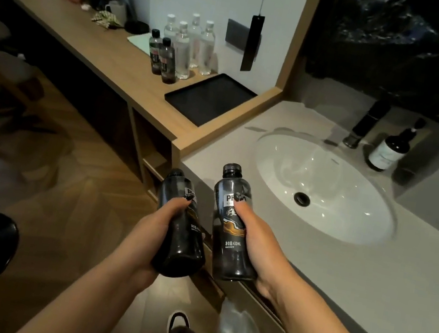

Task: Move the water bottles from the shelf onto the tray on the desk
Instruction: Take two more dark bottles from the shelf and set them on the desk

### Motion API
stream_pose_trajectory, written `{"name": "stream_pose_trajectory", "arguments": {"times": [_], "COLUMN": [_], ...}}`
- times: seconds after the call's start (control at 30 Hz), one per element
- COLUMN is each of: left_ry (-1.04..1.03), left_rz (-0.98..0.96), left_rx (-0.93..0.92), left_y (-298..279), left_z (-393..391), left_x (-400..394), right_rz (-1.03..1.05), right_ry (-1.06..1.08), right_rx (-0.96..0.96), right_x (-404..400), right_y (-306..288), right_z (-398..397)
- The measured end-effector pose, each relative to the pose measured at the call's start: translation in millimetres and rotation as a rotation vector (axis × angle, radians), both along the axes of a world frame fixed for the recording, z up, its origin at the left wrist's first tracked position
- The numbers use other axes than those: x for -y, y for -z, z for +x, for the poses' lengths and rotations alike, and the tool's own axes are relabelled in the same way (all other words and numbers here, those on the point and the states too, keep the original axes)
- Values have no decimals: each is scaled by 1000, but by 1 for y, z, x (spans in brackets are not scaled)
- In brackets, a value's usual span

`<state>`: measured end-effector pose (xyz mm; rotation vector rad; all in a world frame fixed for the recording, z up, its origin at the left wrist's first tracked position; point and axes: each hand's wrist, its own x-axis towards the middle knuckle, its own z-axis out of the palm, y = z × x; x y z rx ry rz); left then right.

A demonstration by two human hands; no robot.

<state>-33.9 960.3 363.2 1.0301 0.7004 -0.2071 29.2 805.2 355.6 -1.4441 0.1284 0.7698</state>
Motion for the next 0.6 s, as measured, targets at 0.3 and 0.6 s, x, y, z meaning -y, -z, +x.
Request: {"name": "stream_pose_trajectory", "arguments": {"times": [0.3,0.6], "left_ry": [-53,-24], "left_rz": [-4,7], "left_rx": [5,17], "left_y": [-19,-18], "left_z": [103,178], "left_x": [-76,-176], "right_rz": [-43,-45], "right_ry": [-126,-69], "right_rx": [87,69], "right_x": [-78,-174], "right_y": [-23,-22], "right_z": [107,176]}}
